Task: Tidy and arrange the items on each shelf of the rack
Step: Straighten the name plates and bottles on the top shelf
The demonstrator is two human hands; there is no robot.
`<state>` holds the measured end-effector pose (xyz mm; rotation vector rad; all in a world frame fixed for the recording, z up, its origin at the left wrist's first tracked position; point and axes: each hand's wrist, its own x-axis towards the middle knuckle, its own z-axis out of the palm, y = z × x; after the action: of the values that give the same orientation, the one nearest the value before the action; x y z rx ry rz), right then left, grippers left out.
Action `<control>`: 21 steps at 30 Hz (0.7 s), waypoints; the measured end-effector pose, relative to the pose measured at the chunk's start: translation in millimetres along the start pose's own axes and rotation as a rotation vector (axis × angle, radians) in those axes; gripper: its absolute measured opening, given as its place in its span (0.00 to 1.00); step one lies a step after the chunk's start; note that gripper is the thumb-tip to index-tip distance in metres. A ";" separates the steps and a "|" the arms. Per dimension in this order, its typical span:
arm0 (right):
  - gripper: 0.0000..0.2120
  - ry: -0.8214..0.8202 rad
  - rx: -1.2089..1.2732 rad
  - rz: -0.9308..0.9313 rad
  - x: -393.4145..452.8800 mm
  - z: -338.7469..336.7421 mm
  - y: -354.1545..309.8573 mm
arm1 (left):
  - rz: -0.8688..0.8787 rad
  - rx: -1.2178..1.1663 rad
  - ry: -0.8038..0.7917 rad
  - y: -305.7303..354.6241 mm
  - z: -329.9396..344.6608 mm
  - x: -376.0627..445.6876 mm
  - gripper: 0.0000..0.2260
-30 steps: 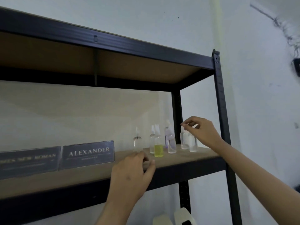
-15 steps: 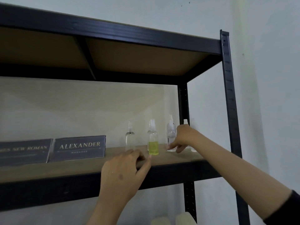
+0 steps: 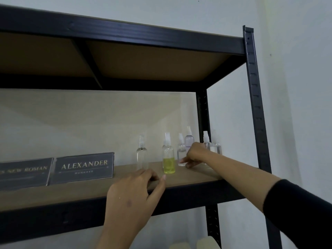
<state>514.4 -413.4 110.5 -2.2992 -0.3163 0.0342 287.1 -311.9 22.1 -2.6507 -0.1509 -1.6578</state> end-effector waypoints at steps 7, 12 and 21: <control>0.16 0.031 0.076 0.023 11.9 10.6 -7.3 | -0.003 0.015 -0.043 -0.3 -1.4 -0.2 0.26; 0.19 0.070 -0.011 -0.014 20.3 22.2 -10.5 | 0.003 0.005 -0.051 1.3 -4.1 0.2 0.23; 0.10 0.016 -0.016 -0.242 0.5 -13.2 -6.6 | 0.010 -0.002 -0.011 -0.2 -2.1 -1.0 0.25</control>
<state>515.1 -418.6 124.4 -2.2604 -0.5855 -0.1094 284.8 -311.9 22.1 -2.6574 -0.1364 -1.6421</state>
